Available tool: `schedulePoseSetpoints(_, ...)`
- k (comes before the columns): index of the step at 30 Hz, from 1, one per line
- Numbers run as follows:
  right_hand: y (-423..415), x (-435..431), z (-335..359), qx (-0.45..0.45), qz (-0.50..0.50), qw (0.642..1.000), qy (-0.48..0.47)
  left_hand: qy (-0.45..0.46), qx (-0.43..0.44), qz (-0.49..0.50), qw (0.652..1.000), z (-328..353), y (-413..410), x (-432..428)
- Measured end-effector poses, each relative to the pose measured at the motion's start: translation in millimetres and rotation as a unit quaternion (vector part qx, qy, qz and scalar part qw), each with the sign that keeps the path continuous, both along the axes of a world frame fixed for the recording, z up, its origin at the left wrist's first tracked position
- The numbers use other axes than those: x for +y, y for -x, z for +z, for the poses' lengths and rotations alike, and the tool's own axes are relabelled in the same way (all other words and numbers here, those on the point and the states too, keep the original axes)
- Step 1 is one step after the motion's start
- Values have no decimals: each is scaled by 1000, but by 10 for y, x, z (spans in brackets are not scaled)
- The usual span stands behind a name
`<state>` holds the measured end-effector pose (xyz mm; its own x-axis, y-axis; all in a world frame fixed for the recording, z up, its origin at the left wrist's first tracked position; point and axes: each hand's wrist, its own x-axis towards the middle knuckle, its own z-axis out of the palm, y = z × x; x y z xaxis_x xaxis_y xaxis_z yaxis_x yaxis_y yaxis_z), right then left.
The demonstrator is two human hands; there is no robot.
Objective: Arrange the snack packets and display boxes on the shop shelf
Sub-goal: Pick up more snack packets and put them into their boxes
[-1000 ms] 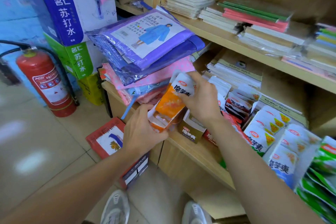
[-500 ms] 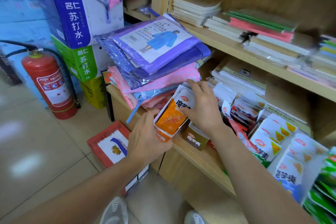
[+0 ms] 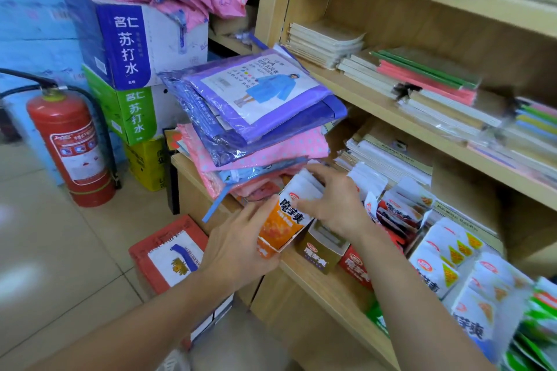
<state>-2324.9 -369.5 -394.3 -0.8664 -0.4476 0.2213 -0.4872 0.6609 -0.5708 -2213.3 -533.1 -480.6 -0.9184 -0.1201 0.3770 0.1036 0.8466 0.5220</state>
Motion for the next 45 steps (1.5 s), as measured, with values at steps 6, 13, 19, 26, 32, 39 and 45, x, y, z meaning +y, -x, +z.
schedulePoseSetpoints(6, -111, -107, 28, 27, 34, 991, -126, -55, 6, 6, 998, 36, -45, -9)
schedulePoseSetpoints(13, -118, -91, 89, -19, 40, 999, -23, -85, -6, 31, 996, 4, -33, -13)
schedulePoseSetpoints(19, 87, 55, 75, 79, -47, 995, -42, -82, -6, 47, 995, -31, -21, 36)
schedulePoseSetpoints(26, 166, 42, -91, 191, -95, 975, -55, -70, 31, 48, 996, -4, -72, 119)
schedulePoseSetpoints(32, 204, 100, -169, 209, -76, 972, -82, -57, 23, 43, 997, -9, -46, 80)
schedulePoseSetpoints(39, 150, 106, -97, 156, -67, 976, -133, -67, 12, 43, 997, -2, -33, 89)
schedulePoseSetpoints(45, 110, 169, 51, 108, -32, 993, -36, -74, 26, 42, 996, 20, 73, 98)
